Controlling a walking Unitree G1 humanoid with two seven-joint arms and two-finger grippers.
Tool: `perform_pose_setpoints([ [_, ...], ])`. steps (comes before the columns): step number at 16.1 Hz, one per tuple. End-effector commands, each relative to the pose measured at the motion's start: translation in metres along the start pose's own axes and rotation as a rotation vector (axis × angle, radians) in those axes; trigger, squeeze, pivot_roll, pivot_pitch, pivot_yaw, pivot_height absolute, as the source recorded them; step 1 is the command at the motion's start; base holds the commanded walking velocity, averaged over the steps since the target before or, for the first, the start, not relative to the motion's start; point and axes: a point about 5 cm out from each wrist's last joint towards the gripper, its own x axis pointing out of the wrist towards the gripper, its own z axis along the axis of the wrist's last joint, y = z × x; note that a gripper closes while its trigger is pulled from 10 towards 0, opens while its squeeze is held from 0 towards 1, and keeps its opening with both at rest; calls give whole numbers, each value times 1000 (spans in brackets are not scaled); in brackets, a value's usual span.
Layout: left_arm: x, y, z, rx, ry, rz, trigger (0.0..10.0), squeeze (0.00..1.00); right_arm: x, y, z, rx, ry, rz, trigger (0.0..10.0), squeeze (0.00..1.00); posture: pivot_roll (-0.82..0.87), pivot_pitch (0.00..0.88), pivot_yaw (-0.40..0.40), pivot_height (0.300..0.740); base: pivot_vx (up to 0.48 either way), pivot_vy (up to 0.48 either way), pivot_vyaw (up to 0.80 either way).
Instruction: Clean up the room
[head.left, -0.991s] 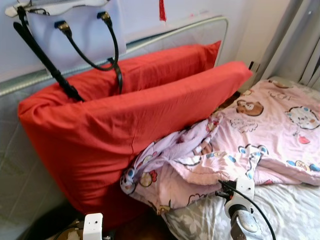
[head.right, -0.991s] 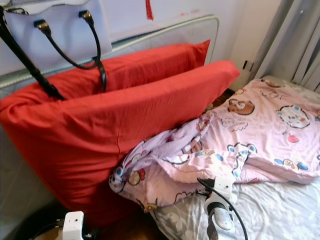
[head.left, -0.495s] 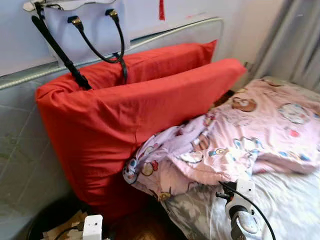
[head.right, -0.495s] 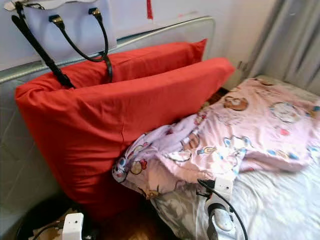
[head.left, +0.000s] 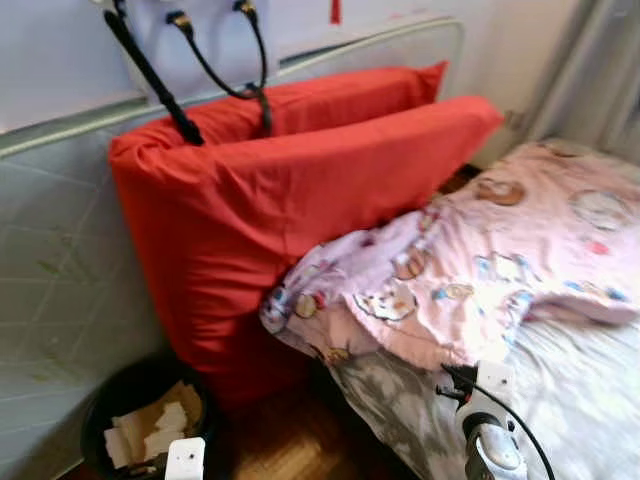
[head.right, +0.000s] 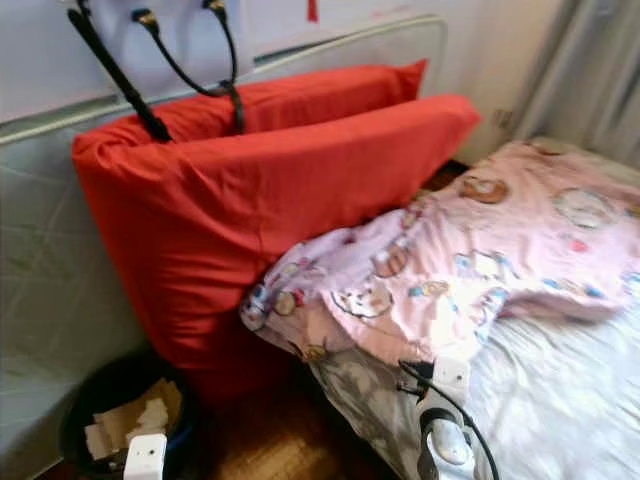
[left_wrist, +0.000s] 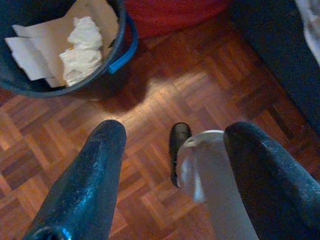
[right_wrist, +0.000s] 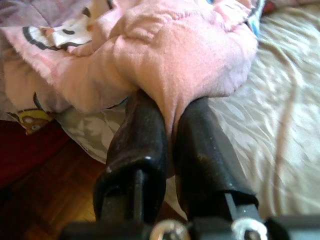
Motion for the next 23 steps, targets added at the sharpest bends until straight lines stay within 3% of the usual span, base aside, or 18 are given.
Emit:
perform_pose_setpoints([
  [1, 0, 1, -1, -3, 1, 6, 10000, 0, 0, -1, 1, 7, -15, -9, 10000, 0, 28, 0, -26, 740, -300, 0, 0],
  [9, -1, 2, -3, -1, 8, 8, 10000, 0, 1, -2, 6, -11, -45, -20, 10000, 0, 29, 0, -25, 740, -300, 0, 0],
  [16, -1, 3, -4, 14, 18, 11, 10000, 0, 2, -11, 21, -57, -148, -74, 10000, 0, 20, 0, -22, 740, -171, 0, 0],
  [19, -1, 2, -5, 16, 23, 13, 10000, 0, 1, -21, 19, -71, -131, -126, 10000, 0, 22, 0, -25, 740, 0, 0, 0],
  [23, -1, 2, -6, 16, 30, 14, 10000, 0, 1, -18, 7, -51, -31, -103, 10000, 0, 24, 0, -29, 740, 0, 0, 0],
])
